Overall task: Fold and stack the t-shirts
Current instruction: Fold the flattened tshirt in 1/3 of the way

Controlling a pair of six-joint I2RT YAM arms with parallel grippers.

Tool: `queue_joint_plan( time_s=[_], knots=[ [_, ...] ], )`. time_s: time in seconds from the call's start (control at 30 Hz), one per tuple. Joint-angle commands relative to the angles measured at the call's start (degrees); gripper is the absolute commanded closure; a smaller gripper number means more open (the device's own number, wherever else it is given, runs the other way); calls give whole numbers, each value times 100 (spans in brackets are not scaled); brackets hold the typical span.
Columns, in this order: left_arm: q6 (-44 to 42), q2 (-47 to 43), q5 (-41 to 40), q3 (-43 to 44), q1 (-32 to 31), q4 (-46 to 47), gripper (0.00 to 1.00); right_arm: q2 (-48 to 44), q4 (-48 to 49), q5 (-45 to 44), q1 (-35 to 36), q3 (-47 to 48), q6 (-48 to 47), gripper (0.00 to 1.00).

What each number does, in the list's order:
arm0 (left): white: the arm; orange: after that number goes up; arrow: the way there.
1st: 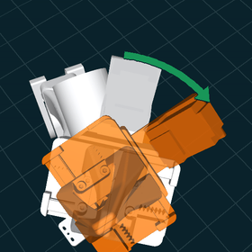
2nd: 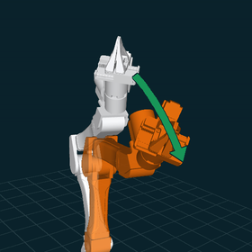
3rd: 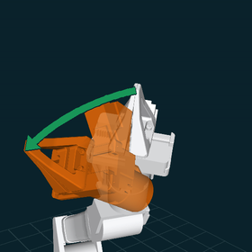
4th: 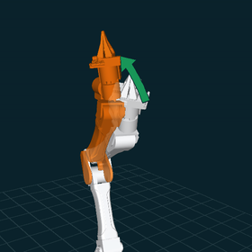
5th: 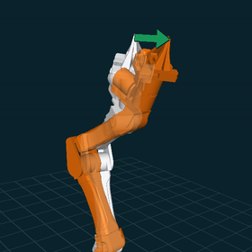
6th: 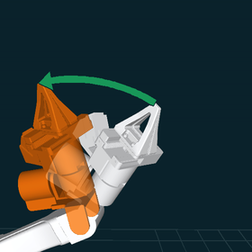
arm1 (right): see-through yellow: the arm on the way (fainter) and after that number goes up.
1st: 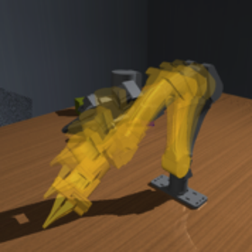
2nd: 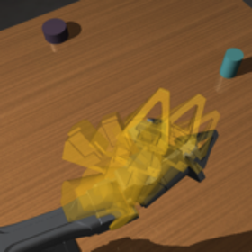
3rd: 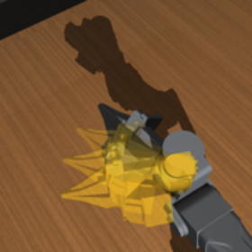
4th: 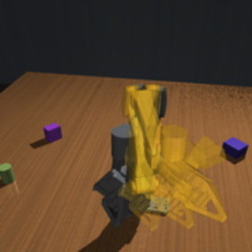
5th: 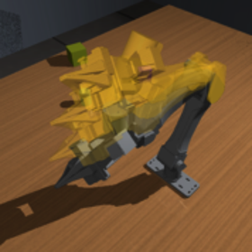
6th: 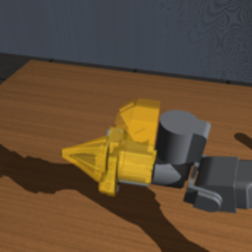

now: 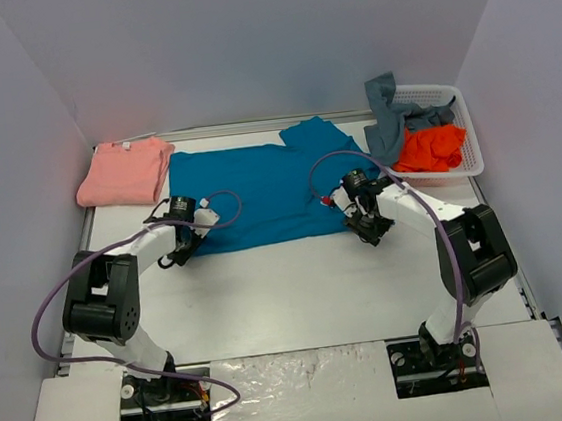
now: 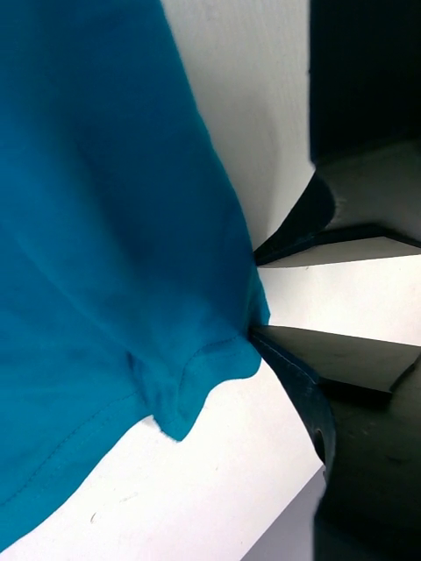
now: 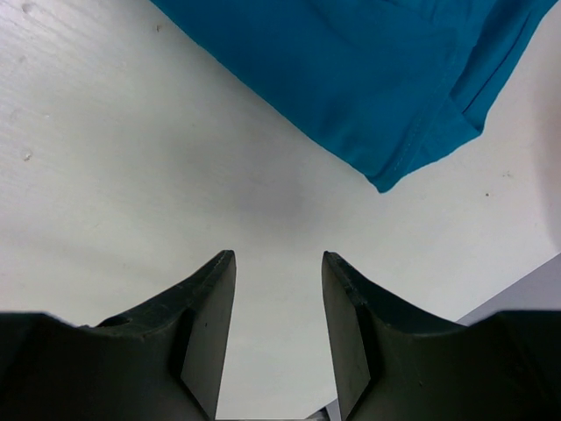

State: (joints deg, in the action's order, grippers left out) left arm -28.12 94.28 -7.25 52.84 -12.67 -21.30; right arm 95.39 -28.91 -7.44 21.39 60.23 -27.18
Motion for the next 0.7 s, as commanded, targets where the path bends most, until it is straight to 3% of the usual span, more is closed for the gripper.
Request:
queue_joint_plan(
  time_s=[0.0, 0.1, 0.13, 0.23, 0.67],
  knots=[
    [-53, 380, 13, 60, -8, -6, 68, -407, -221, -135, -73, -151, -138, 60],
    [-88, 486, -31, 147, -8, -49, 76, -478, -256, -143, -135, -195, -174, 60],
    [-97, 512, -23, 174, -8, -58, 87, -487, -265, -152, -161, -204, -200, 60],
    [-123, 530, 30, 218, -8, -146, 97, -452, -256, -126, -284, -204, -261, 60],
    [-141, 231, 276, 121, -8, -401, 97, 75, -212, 489, -1005, -29, -666, 60]
  ],
)
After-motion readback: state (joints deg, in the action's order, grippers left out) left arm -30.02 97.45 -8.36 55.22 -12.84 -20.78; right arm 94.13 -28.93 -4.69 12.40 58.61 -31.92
